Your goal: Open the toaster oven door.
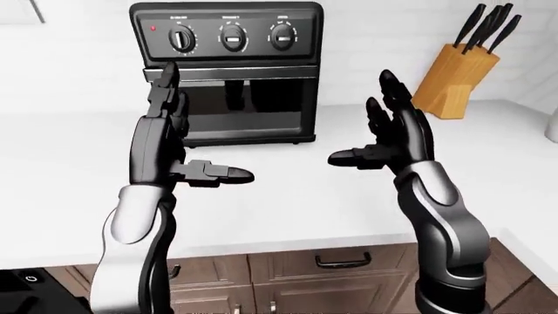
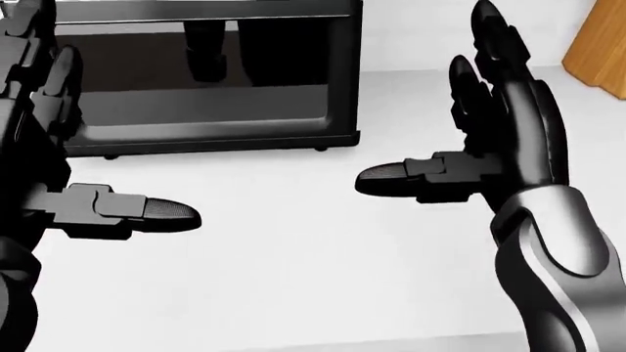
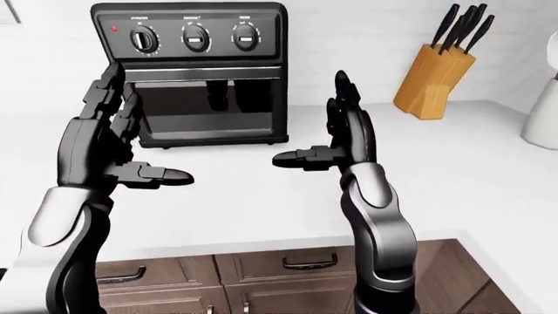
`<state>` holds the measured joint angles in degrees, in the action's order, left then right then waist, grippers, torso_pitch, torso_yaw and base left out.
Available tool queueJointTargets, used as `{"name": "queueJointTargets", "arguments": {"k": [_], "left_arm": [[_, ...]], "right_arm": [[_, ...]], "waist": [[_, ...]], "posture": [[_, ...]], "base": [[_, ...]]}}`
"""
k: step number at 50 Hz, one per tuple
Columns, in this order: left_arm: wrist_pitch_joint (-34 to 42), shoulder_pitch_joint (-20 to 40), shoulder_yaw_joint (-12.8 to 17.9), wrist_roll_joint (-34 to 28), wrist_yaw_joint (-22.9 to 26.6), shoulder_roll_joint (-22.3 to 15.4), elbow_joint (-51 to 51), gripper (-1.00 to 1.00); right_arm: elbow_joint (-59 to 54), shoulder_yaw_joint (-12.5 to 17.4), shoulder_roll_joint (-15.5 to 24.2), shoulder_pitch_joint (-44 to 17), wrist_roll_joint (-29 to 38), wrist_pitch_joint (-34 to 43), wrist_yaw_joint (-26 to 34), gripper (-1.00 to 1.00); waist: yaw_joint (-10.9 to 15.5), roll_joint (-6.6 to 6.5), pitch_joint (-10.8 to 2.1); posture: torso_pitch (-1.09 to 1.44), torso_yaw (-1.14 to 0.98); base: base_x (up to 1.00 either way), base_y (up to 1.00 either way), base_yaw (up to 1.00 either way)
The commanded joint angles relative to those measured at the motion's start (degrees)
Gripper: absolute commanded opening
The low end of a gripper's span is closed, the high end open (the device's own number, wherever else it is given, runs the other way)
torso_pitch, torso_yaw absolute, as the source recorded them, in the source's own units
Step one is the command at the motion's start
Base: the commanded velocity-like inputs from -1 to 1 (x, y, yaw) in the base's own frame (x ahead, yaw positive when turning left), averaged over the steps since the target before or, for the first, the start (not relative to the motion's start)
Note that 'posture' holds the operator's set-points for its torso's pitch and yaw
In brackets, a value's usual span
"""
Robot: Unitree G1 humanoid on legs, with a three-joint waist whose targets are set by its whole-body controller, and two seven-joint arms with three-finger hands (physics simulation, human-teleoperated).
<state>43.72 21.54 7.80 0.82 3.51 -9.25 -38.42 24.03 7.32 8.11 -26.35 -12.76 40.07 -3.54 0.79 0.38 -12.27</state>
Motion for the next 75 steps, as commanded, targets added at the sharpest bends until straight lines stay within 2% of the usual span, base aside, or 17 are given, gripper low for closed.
{"name": "queueJointTargets", "arguments": {"k": [1,10,24,29,30,34,40,42,46,52,58,69,75], "left_arm": [[-1.52,1.56,0.23,-0.24,0.0,-0.25,-1.47,1.0],[-1.03,1.95,0.0,-0.68,0.39,-0.13,-1.76,1.0],[0.09,3.14,-0.37,-1.48,1.01,-0.23,-1.83,1.0],[-0.21,4.34,-1.22,-4.04,1.99,-1.15,-0.32,1.0],[1.1,7.39,-2.82,-7.6,2.89,-3.82,0.87,1.0],[2.03,12.14,-3.88,-13.96,6.36,-4.66,3.04,1.0],[-2.55,13.87,-6.9,-26.63,12.63,-3.77,5.69,1.0],[-6.11,13.76,-7.92,-31.45,14.55,-3.25,8.17,1.0],[-12.58,14.49,-7.47,-38.62,17.26,-1.85,12.83,1.0],[-24.38,14.73,-7.17,-50.02,17.16,-2.19,21.74,1.0],[-27.12,16.8,-7.99,-56.37,20.54,-0.04,24.31,1.0],[-33.58,16.11,-8.03,-62.5,17.37,0.64,33.64,1.0],[-34.62,15.92,-8.0,-65.98,15.68,0.3,36.61,1.0]], "right_arm": [[1.49,0.26,0.3,-1.55,-0.04,-1.83,0.03,1.0],[1.73,0.3,0.33,-1.51,-0.23,-1.72,-0.12,1.0],[2.12,0.36,0.47,-1.83,-0.51,-1.21,-0.36,1.0],[3.06,0.56,0.64,-2.12,-0.88,-0.1,-0.67,1.0],[2.97,0.67,0.69,-2.27,-0.96,-0.06,-0.73,1.0],[2.98,0.78,0.92,-2.71,-1.12,0.19,-0.89,1.0],[2.91,0.79,1.08,-2.45,-1.22,-0.13,-0.93,1.0],[2.86,0.98,1.13,-2.69,-1.37,-0.05,-1.01,1.0],[2.86,1.25,1.27,-2.47,-1.68,-0.24,-1.13,1.0],[2.85,1.02,1.27,-2.47,-1.79,-0.26,-1.33,1.0],[2.51,0.84,1.24,-2.35,-1.34,-0.6,-0.97,1.0],[2.91,1.08,1.44,-3.02,-1.64,0.24,-1.26,1.0],[2.68,1.02,1.37,-2.94,-1.58,-0.06,-1.24,1.0]], "waist": [[0.03,-0.06,-0.52],[0.3,-0.03,-1.74],[0.75,-0.02,-5.08],[0.94,0.06,-5.83],[0.96,0.07,-5.93],[1.04,0.27,-6.12],[0.94,0.49,-6.17],[0.86,0.61,-6.16],[0.74,0.93,-6.2],[0.42,1.24,-6.21],[0.22,1.47,-6.18],[-0.15,1.32,-6.21],[-0.35,1.29,-6.17]], "posture": [[-0.3,0.0],[-0.35,0.0],[-0.44,0.0],[-0.44,0.0],[-0.44,0.0],[-0.44,0.0],[-0.44,0.0],[-0.44,0.0],[-0.44,0.0],[-0.44,0.0],[-0.44,0.0],[-0.44,0.0],[-0.44,0.0]], "base": [[0.0,0.0,0.0],[0.0,0.0,0.0],[0.0,0.0,0.0],[0.0,0.0,0.0],[0.0,0.0,0.0],[0.0,0.0,0.0],[0.0,0.0,0.0],[0.0,0.0,0.0],[0.0,0.0,0.0],[0.0,0.0,0.0],[0.0,0.0,0.0],[0.0,0.0,0.0],[0.0,0.0,0.0]]}}
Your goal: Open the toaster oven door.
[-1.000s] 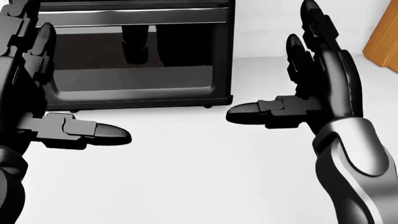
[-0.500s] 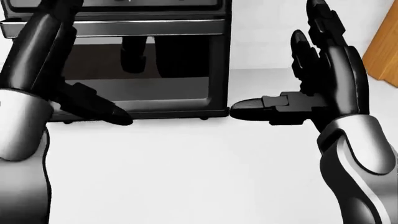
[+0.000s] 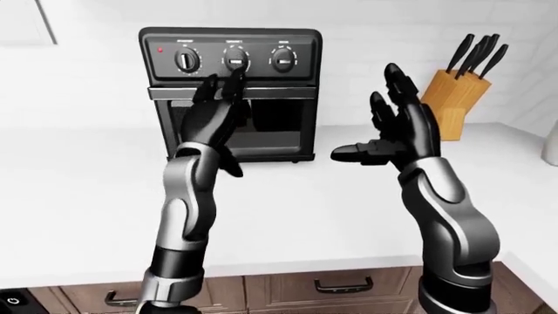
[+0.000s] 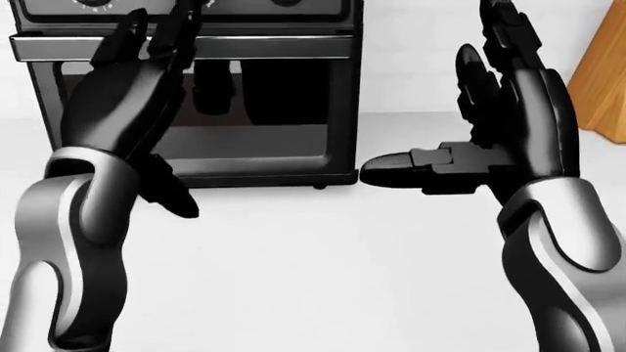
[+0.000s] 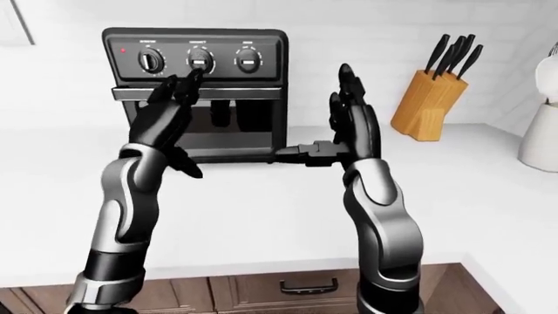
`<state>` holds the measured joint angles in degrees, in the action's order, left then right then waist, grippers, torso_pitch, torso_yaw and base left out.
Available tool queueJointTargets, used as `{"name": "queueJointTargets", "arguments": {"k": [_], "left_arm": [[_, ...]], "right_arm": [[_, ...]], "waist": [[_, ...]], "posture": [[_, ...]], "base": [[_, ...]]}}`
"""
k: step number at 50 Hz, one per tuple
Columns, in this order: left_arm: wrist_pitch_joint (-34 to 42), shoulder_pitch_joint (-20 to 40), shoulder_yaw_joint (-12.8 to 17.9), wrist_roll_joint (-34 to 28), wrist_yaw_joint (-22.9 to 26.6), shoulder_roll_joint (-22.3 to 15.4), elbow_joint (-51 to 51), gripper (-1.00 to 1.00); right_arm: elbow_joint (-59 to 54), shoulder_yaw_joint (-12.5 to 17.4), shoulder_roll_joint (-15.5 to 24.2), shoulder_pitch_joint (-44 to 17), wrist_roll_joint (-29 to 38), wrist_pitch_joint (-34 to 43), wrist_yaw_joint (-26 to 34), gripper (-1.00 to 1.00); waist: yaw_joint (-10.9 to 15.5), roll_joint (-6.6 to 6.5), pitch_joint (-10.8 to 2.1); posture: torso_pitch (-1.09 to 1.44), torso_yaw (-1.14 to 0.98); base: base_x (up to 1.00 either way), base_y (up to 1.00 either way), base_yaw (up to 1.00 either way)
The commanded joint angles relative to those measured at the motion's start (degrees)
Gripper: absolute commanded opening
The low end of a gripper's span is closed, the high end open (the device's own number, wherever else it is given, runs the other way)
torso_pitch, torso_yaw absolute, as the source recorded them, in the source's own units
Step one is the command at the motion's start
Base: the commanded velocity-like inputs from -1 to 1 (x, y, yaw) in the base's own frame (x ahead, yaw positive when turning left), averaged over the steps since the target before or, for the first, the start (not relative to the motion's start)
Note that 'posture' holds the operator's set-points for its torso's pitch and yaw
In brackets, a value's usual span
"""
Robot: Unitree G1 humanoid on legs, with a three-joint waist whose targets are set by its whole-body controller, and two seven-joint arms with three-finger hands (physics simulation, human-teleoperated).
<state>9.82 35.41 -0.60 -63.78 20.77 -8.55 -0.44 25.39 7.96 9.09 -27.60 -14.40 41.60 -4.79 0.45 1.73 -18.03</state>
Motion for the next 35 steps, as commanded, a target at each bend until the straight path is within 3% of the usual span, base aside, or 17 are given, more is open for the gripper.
{"name": "queueJointTargets", "arguments": {"k": [1,21,35], "left_arm": [[-0.65,2.09,0.36,-2.12,-1.73,-0.36,-1.08,1.0],[-6.67,6.6,-0.25,-9.28,-7.22,-1.19,11.93,1.0],[-7.84,16.44,-0.28,-8.62,-15.2,-3.68,31.79,1.0]], "right_arm": [[1.32,0.35,0.36,-1.62,0.08,-1.65,0.01,1.0],[0.89,0.19,0.16,-1.24,0.02,-2.45,-0.11,1.0],[0.16,-0.02,-0.18,-1.0,0.42,-3.2,0.24,1.0]], "waist": [[-0.01,-0.07,-0.41],[-0.07,-0.26,-0.55],[-0.13,-0.33,-0.7]], "posture": [[-0.44,0.0],[-0.44,0.0],[-0.44,0.0]], "base": [[0.0,0.0,0.0],[0.0,0.0,0.0],[0.0,0.0,0.0]]}}
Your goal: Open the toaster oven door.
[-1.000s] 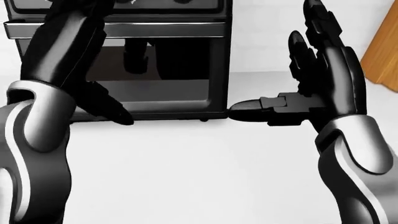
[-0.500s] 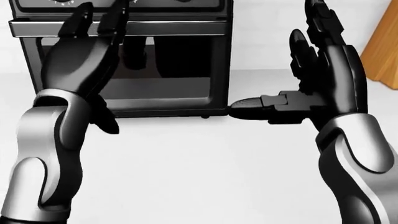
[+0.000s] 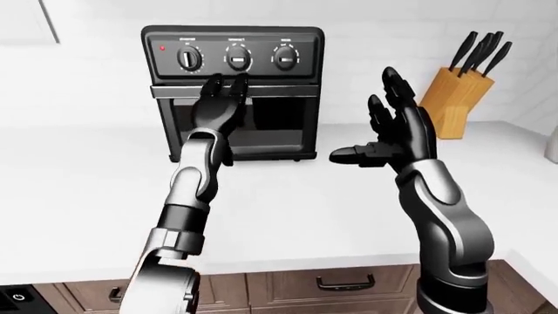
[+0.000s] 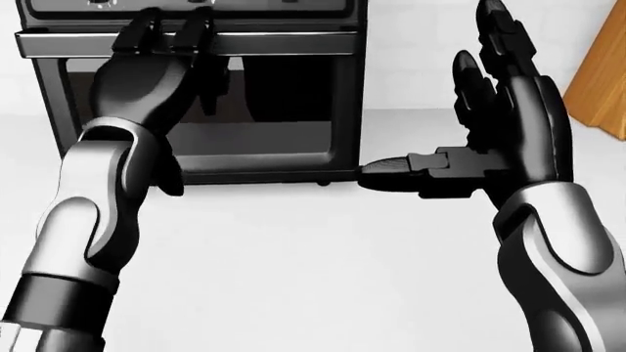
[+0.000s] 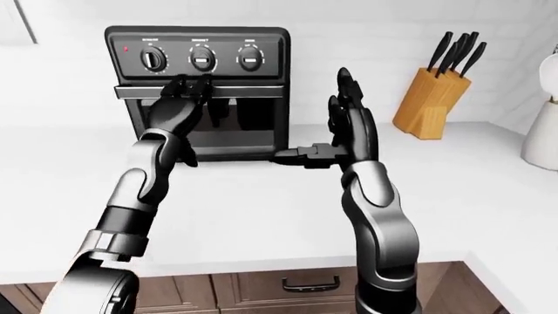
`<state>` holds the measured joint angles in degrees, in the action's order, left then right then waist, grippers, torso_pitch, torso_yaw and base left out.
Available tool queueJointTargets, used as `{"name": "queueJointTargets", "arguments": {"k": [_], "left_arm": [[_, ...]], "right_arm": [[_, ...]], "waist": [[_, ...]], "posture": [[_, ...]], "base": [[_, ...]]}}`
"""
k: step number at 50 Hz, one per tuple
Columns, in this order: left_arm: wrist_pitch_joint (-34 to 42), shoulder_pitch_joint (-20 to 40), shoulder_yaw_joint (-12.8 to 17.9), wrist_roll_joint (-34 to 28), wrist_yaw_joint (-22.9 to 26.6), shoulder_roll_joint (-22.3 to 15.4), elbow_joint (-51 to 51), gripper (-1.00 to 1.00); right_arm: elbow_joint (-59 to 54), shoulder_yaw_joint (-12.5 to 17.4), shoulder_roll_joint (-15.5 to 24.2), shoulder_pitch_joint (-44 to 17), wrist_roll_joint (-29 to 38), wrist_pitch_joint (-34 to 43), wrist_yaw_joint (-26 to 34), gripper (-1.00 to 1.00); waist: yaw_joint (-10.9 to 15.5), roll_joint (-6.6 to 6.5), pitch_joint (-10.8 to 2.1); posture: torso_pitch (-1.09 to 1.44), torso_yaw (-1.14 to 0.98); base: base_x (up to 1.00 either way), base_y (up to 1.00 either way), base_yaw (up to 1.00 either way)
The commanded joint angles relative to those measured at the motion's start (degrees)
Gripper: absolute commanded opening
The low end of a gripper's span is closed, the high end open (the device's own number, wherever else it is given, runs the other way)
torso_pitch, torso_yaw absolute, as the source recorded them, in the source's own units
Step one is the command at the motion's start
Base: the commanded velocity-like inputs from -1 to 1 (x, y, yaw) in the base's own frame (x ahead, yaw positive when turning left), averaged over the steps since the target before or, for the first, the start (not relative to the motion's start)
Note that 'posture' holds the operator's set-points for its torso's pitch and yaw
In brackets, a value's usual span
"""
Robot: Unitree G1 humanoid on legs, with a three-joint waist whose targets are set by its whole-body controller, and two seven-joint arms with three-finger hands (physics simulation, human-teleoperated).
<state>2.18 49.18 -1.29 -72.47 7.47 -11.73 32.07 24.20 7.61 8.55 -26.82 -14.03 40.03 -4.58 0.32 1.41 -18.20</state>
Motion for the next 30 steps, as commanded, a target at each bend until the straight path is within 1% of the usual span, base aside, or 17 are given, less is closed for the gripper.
{"name": "queueJointTargets", "arguments": {"k": [1,6,15,23,24,25,26,27,29,30], "left_arm": [[-0.21,2.97,0.31,0.09,-2.0,-0.58,-0.12,1.0],[-0.58,6.07,0.08,0.55,-3.56,-1.1,6.04,1.0],[-0.71,8.77,-0.31,1.43,-4.9,-1.61,12.46,1.0],[-1.19,9.16,-0.8,2.02,-6.21,-1.62,16.25,1.0],[-1.17,9.1,-0.92,2.01,-6.0,-1.61,16.44,0.98],[-1.14,9.05,-0.96,2.05,-5.74,-1.6,16.45,0.72],[-1.12,9.08,-0.97,2.07,-5.67,-1.62,16.46,0.65],[-1.19,9.13,-0.98,2.09,-5.73,-1.65,16.62,0.64],[-1.22,9.14,-1.03,2.08,-5.57,-1.69,16.55,0.47],[-1.21,9.08,-1.03,2.09,-5.47,-1.7,16.38,0.44]], "right_arm": [[1.32,0.34,0.36,-1.79,0.05,-1.65,0.03,1.0],[1.14,0.21,0.24,-1.79,0.13,-1.8,0.01,1.0],[1.33,0.26,0.21,-1.71,0.03,-1.69,-0.01,1.0],[1.16,0.18,0.15,-1.58,0.07,-1.94,-0.02,1.0],[1.16,0.16,0.14,-1.55,0.09,-1.97,-0.01,1.0],[1.16,0.22,0.16,-1.6,0.06,-1.93,-0.01,1.0],[1.18,0.26,0.21,-1.66,0.06,-1.86,-0.01,1.0],[1.16,0.29,0.24,-1.69,0.05,-1.85,-0.01,1.0],[1.05,0.29,0.22,-1.62,0.07,-2.01,0.01,1.0],[1.07,0.27,0.21,-1.59,0.07,-2.02,0.0,1.0]], "waist": [[-0.03,-0.01,-0.52],[-0.09,-0.02,-0.53],[-0.14,-0.01,-0.47],[-0.2,-0.14,-0.45],[-0.21,-0.15,-0.45],[-0.22,-0.17,-0.46],[-0.23,-0.19,-0.47],[-0.25,-0.2,-0.47],[-0.26,-0.23,-0.48],[-0.24,-0.24,-0.49]], "posture": [[-0.44,0.0],[-0.44,0.0],[-0.44,0.0],[-0.44,0.0],[-0.44,0.0],[-0.44,0.0],[-0.44,0.0],[-0.44,0.0],[-0.44,0.0],[-0.44,0.0]], "base": [[0.0,0.0,0.0],[0.0,0.0,0.0],[0.0,0.0,0.0],[0.0,0.0,0.0],[0.0,0.0,0.0],[0.0,0.0,0.0],[0.0,0.0,0.0],[0.0,0.0,0.0],[0.0,0.0,0.0],[0.0,0.0,0.0]]}}
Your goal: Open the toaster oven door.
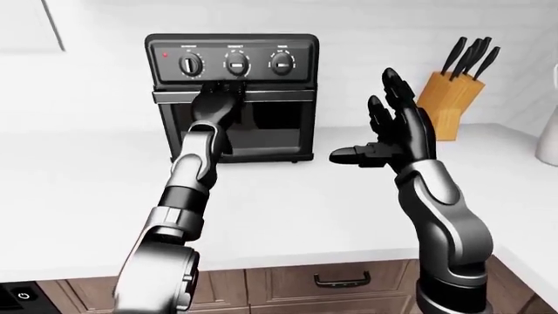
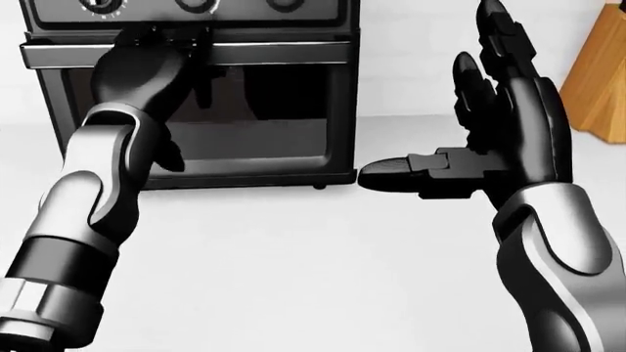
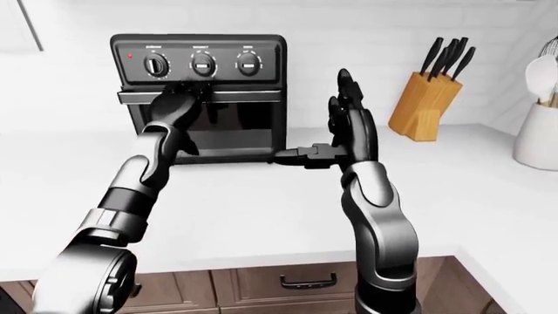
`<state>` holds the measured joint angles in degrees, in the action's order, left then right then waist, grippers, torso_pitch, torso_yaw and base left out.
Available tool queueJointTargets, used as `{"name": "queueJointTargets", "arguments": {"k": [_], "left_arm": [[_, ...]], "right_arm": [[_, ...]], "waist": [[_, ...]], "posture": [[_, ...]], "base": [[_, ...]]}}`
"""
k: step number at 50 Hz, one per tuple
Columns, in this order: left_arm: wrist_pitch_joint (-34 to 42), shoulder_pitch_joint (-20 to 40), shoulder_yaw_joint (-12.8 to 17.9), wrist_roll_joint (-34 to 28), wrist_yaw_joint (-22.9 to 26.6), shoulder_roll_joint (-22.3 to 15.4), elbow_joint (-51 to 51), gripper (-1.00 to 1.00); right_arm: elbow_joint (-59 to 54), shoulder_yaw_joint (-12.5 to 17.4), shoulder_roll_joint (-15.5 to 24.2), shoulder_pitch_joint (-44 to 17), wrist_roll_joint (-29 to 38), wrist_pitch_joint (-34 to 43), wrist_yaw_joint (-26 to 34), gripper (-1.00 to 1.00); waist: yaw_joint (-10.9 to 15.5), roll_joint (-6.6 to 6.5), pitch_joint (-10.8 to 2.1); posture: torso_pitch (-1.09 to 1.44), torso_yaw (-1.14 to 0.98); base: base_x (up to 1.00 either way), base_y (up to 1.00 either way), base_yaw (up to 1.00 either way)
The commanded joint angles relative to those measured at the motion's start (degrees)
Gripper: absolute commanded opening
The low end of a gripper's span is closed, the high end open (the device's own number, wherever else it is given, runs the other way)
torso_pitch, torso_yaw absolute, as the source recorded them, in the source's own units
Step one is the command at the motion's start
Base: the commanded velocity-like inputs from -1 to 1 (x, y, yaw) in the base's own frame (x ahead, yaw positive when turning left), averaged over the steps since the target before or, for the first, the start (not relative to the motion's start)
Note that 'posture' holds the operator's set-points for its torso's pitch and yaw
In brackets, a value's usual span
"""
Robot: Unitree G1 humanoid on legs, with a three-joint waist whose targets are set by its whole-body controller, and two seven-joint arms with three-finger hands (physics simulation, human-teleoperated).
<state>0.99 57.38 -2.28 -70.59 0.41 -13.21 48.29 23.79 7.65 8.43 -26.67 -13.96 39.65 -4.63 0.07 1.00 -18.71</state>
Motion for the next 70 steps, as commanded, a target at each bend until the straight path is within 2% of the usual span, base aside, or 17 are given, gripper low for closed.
{"name": "queueJointTargets", "arguments": {"k": [1,12,19,21,28,34,41,44,50,60,70], "left_arm": [[-0.04,0.83,-0.03,0.22,1.57,-0.24,0.17,0.4],[-0.31,0.19,-0.1,0.09,1.45,-0.28,-0.38,0.02],[-0.24,-1.08,-0.13,0.21,1.44,0.08,-0.77,-0.04],[-0.05,-1.95,-0.11,0.22,1.86,0.19,-2.01,-0.11],[1.18,-7.64,0.66,0.51,3.52,0.39,-9.03,-0.23],[1.27,-9.39,0.58,0.47,2.73,0.49,-9.56,-0.29],[2.2,-13.06,0.81,-0.35,4.98,0.55,-15.81,-0.32],[3.36,-18.45,1.04,-0.98,8.8,1.34,-25.75,-0.38],[3.75,-22.11,1.45,-1.82,11.92,2.45,-33.56,-0.46],[4.89,-29.87,2.15,-2.99,15.25,3.72,-46.1,-0.51],[4.84,-34.82,2.02,-4.2,16.21,4.78,-51.66,-0.6]], "right_arm": [[1.48,0.24,0.34,-1.75,-0.01,-1.62,0.04,1.0],[1.51,0.39,0.46,-1.84,-0.12,-1.49,0.0,1.0],[1.31,0.66,0.68,-1.7,-0.25,-1.8,0.1,1.0],[1.4,0.68,0.71,-1.59,-0.31,-1.84,0.11,1.0],[1.64,1.0,0.92,-1.2,-0.61,-1.95,0.09,1.0],[1.75,0.97,0.98,-1.16,-0.64,-1.88,0.03,1.0],[1.75,1.04,1.02,-1.14,-0.68,-1.87,0.01,1.0],[2.21,1.16,1.09,-1.24,-0.85,-1.31,-0.24,1.0],[2.8,1.11,1.09,-1.28,-0.96,-0.75,-0.46,1.0],[2.38,1.34,1.34,-1.31,-1.16,-1.2,-0.4,1.0],[2.84,1.45,1.39,-1.28,-1.37,-0.87,-0.51,1.0]], "waist": [[0.0,0.16,0.02],[0.01,0.03,-0.1],[0.08,0.0,-0.08],[0.11,-0.01,-0.04],[0.16,-0.17,0.23],[0.27,-0.34,0.36],[-0.05,-0.58,0.69],[-0.15,-0.7,0.7],[-0.26,-0.8,0.79],[-0.37,-0.85,-0.12],[-0.35,-0.76,-0.93]], "posture": [[-0.44,0.0],[-0.44,0.0],[-0.44,0.0],[-0.44,0.0],[-0.44,0.0],[-0.44,0.0],[-0.44,0.0],[-0.44,0.0],[-0.44,0.0],[-0.44,0.0],[-0.44,0.0]], "base": [[0.0,0.0,0.0],[0.0,0.0,0.0],[0.0,0.0,0.0],[0.0,0.0,0.0],[0.0,0.0,0.0],[0.0,0.0,0.0],[0.0,0.0,0.0],[0.0,0.0,0.0],[0.0,0.0,0.0],[0.0,0.0,0.0],[0.0,0.0,0.0]]}}
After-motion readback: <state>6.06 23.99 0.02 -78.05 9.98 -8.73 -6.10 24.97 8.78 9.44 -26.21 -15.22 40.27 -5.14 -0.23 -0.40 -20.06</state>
